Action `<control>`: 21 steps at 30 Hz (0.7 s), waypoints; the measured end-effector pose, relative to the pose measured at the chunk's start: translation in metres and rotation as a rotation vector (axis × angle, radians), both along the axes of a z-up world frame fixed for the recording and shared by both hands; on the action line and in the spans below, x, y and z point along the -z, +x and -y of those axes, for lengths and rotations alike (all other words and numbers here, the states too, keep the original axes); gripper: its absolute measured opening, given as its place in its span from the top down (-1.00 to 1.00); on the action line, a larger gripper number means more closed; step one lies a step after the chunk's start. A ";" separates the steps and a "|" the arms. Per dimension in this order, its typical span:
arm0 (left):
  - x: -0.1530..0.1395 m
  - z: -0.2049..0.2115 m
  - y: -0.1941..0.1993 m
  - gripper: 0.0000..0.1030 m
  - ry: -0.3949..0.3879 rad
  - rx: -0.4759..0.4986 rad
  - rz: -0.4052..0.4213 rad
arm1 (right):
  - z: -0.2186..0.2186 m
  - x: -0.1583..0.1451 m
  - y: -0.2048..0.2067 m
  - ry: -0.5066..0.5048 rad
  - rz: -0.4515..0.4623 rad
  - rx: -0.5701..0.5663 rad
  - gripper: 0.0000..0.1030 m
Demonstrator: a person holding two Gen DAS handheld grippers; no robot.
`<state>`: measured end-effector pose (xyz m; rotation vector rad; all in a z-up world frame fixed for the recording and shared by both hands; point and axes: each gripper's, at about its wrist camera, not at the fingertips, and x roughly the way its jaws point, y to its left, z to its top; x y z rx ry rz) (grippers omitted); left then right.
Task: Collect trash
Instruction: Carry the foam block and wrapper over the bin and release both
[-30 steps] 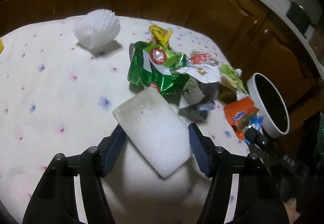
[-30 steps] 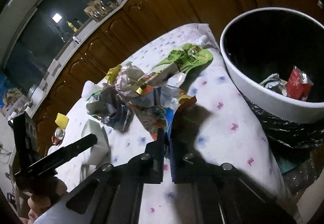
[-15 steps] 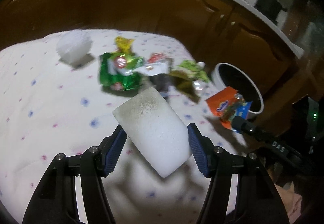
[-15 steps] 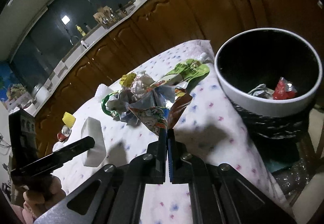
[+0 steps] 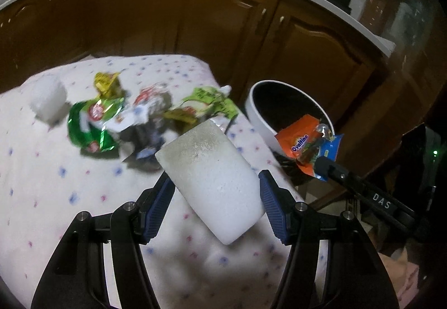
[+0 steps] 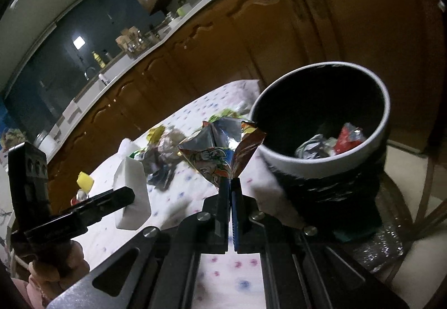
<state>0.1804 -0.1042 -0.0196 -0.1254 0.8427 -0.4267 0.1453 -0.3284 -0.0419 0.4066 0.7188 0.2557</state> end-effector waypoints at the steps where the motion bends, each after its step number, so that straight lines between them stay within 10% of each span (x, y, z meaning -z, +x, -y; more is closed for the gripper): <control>1: -0.001 0.005 0.002 -0.19 0.002 0.009 0.003 | 0.004 -0.001 -0.001 -0.001 0.003 0.009 0.97; 21: -0.021 0.109 0.046 -0.20 0.087 0.211 0.048 | 0.072 -0.021 0.016 -0.093 -0.011 0.130 0.97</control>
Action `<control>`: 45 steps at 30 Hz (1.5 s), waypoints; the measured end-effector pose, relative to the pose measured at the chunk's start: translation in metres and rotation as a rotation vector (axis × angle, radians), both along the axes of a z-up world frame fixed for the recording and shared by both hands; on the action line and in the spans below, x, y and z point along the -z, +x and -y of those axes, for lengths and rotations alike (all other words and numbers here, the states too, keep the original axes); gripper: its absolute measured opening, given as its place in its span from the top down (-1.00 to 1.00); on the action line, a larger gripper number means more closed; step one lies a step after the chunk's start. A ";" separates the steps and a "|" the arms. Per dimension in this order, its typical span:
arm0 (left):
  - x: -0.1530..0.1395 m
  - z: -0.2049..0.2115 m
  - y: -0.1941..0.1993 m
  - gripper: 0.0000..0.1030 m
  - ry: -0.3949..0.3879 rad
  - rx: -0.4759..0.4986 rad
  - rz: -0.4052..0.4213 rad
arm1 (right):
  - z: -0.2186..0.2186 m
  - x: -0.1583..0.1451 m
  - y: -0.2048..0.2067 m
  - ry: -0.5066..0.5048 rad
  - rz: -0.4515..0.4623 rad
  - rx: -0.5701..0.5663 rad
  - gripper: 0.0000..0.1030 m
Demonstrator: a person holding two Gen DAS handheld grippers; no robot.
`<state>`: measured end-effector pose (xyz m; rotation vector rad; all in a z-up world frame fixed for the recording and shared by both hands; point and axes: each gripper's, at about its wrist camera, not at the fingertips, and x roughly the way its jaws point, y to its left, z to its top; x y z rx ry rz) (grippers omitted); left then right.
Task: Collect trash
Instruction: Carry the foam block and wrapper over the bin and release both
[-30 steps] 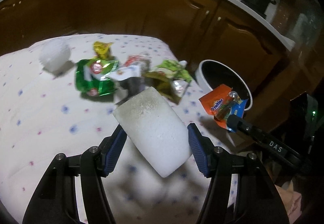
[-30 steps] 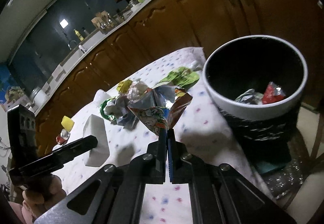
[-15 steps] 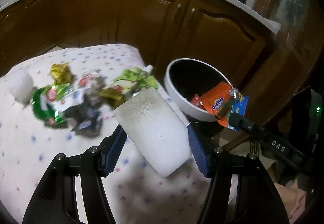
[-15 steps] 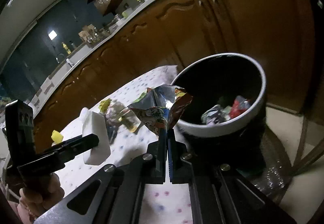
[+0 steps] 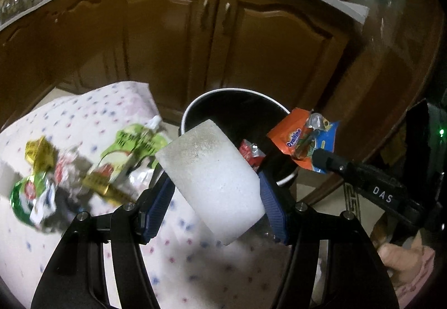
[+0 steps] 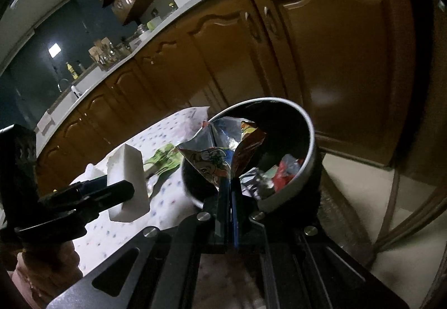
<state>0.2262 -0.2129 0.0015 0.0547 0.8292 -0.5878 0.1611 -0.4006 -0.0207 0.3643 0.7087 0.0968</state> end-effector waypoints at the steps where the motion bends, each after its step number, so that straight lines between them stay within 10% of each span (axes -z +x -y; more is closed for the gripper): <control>1: 0.001 0.004 0.003 -0.20 0.006 0.011 -0.004 | 0.002 -0.001 0.002 -0.008 -0.005 0.001 0.97; 25: 0.030 0.071 0.067 -0.28 0.132 0.107 -0.118 | 0.032 0.008 0.058 -0.090 -0.117 -0.042 0.97; 38: 0.032 0.068 0.066 -0.53 0.106 0.098 -0.158 | 0.051 0.008 0.054 0.000 -0.095 0.012 0.23; 45: 0.030 0.064 0.064 -0.57 0.081 0.095 -0.157 | 0.049 0.001 0.038 0.028 -0.062 0.043 0.21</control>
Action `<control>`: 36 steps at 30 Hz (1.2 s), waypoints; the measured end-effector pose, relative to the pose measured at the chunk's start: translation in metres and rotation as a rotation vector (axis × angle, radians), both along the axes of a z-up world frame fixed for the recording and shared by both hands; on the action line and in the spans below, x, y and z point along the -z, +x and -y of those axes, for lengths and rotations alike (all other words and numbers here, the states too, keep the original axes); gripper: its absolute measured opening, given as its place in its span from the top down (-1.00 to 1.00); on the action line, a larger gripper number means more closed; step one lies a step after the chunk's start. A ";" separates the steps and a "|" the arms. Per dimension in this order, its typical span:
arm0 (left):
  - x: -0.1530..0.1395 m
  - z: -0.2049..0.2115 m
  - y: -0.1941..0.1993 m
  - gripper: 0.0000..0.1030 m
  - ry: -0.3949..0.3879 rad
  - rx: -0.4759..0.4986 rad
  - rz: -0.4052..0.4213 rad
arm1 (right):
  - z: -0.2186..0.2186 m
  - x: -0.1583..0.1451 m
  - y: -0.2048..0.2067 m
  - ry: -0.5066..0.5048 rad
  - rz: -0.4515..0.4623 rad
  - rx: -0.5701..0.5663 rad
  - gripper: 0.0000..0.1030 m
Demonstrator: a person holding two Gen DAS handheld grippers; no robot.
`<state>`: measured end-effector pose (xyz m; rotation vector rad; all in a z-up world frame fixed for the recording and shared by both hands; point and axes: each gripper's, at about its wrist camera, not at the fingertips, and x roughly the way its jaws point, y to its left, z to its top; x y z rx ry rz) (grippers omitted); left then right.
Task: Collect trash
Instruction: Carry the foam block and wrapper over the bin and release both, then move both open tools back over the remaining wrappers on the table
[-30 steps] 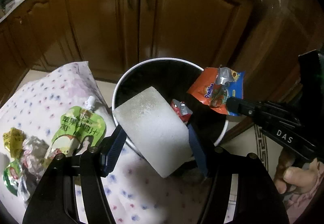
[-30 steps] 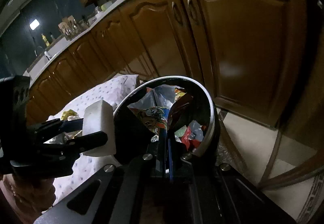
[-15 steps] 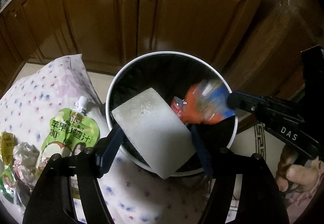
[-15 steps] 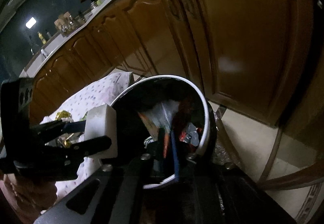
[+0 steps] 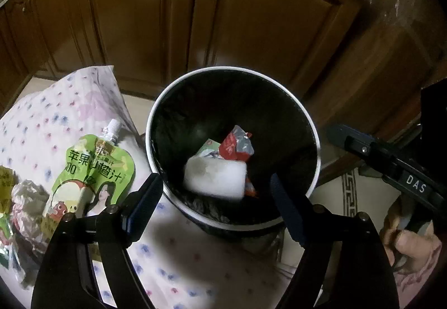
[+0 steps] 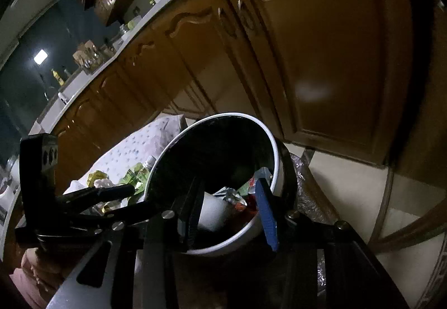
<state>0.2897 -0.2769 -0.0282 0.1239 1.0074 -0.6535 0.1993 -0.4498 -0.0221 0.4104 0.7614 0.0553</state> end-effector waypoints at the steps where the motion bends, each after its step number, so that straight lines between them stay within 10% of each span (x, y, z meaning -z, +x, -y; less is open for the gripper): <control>1: -0.001 -0.001 -0.001 -0.57 -0.002 -0.002 0.004 | 0.000 -0.001 -0.003 0.004 0.004 0.005 0.21; 11: -0.010 -0.053 -0.037 -0.57 -0.091 -0.110 0.025 | -0.025 -0.011 -0.028 0.033 0.055 -0.006 0.01; 18: -0.008 -0.117 -0.078 -0.57 -0.151 -0.221 0.076 | -0.071 -0.004 -0.044 0.055 0.090 -0.053 -0.70; 36: 0.012 -0.273 -0.113 -0.64 -0.190 -0.536 0.124 | -0.178 0.029 -0.048 0.010 0.038 -0.245 -0.76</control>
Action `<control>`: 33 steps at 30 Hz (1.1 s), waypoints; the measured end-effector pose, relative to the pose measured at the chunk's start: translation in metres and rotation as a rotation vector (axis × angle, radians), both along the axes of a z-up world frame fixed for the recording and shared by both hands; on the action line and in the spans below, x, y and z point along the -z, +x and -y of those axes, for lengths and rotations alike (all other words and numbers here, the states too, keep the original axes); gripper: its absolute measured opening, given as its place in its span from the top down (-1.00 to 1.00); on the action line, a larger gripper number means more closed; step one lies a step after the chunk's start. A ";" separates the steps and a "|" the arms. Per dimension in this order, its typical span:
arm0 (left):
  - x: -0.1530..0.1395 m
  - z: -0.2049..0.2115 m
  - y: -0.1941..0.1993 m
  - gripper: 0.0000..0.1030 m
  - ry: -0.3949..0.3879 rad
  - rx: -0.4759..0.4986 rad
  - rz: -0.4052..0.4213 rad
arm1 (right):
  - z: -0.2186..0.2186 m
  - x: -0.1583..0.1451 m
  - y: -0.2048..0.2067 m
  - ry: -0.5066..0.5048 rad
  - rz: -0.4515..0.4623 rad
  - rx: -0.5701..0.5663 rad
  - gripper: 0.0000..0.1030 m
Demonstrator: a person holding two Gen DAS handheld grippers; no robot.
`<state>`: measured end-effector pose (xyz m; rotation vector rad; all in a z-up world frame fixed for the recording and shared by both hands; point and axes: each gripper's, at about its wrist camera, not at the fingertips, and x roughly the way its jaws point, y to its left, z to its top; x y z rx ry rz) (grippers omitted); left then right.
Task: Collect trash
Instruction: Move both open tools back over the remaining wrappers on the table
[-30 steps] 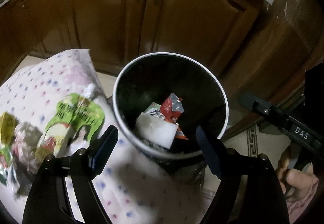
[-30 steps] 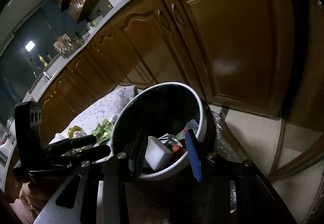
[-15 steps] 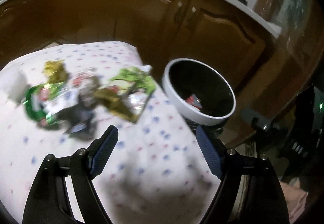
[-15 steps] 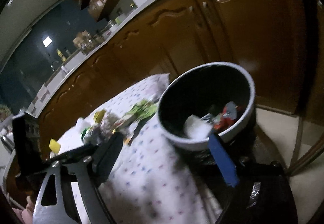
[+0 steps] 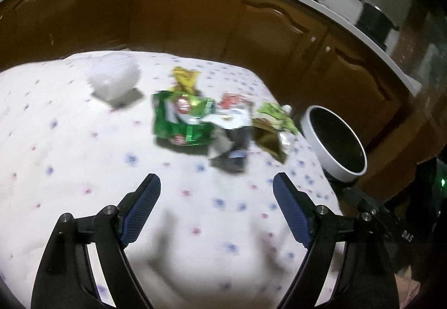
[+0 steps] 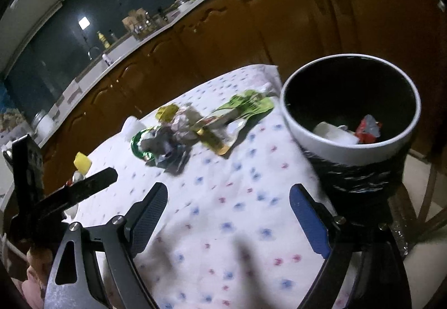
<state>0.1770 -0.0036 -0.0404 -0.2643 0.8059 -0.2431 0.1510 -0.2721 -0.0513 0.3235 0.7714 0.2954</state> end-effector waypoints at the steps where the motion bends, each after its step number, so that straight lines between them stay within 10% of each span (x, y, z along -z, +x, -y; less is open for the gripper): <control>1: 0.001 -0.007 0.001 -0.64 -0.004 -0.017 -0.004 | -0.003 0.000 0.000 0.001 0.000 -0.007 -0.76; 33: 0.020 -0.040 0.094 -0.63 0.005 -0.069 -0.067 | -0.028 0.021 0.096 0.075 -0.103 0.036 -0.61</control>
